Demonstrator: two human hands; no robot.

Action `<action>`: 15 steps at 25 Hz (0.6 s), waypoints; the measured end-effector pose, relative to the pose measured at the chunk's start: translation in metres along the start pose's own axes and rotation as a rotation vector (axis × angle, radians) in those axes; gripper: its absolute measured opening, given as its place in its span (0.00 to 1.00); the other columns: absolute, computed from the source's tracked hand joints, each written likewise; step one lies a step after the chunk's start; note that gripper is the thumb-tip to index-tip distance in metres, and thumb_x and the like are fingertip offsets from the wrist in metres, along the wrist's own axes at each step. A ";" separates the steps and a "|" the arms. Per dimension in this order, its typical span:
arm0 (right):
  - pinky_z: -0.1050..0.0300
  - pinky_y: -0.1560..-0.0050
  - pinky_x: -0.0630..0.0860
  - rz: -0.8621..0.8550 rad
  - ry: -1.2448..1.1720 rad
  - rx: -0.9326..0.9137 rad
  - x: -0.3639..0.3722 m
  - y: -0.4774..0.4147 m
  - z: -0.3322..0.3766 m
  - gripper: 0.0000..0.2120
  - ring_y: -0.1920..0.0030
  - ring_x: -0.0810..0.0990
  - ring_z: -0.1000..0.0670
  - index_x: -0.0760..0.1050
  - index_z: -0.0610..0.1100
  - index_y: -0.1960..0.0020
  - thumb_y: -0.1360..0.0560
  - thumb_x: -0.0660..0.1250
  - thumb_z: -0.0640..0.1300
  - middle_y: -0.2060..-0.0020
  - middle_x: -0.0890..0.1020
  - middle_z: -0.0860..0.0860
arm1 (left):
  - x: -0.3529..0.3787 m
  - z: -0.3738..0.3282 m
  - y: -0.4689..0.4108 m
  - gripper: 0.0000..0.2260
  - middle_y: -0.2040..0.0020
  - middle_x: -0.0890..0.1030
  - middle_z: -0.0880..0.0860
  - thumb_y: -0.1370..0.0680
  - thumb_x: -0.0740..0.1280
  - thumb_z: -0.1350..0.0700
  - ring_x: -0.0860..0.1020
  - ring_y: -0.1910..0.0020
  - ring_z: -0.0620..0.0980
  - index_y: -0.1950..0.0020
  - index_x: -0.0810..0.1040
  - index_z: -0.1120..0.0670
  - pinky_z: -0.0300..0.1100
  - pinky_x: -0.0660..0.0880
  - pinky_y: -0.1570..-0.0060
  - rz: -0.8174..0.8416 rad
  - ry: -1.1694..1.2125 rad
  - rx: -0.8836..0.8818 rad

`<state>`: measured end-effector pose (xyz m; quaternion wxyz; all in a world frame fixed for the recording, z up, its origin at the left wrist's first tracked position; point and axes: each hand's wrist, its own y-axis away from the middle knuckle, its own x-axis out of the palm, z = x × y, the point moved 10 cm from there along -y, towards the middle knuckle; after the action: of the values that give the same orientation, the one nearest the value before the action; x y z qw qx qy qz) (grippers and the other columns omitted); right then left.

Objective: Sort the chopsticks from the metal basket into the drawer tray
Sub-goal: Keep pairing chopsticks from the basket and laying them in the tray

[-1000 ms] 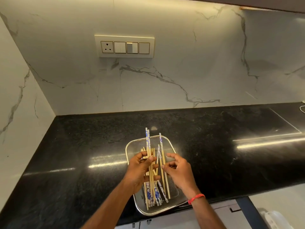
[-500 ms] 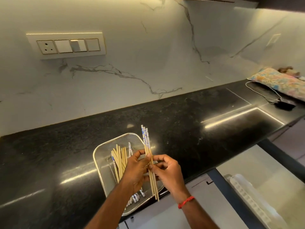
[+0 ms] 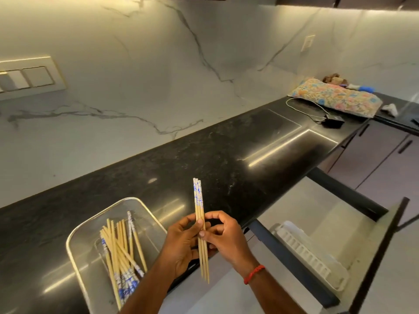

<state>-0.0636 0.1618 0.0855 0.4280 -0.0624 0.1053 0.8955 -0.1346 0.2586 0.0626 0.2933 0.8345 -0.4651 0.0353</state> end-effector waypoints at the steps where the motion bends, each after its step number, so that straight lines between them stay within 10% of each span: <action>1: 0.58 0.59 0.84 -0.019 0.003 -0.006 -0.012 0.000 -0.004 0.19 0.58 0.87 0.53 0.74 0.51 0.39 0.27 0.74 0.43 0.57 0.87 0.49 | 0.010 0.004 -0.004 0.09 0.47 0.84 0.67 0.19 0.65 0.60 0.84 0.52 0.68 0.40 0.80 0.60 0.67 0.81 0.52 -0.001 -0.020 -0.004; 15: 0.52 0.52 0.84 -0.098 -0.116 0.091 -0.149 0.020 -0.086 0.21 0.54 0.86 0.50 0.72 0.54 0.36 0.26 0.73 0.44 0.49 0.86 0.49 | 0.142 0.082 -0.023 0.07 0.59 0.87 0.61 0.21 0.68 0.58 0.87 0.61 0.61 0.49 0.85 0.57 0.58 0.83 0.62 -0.018 -0.168 -0.127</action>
<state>0.0156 0.0164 0.0351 0.4789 0.0039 0.1179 0.8699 -0.0533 0.1173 0.0312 0.3060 0.8183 -0.4819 -0.0671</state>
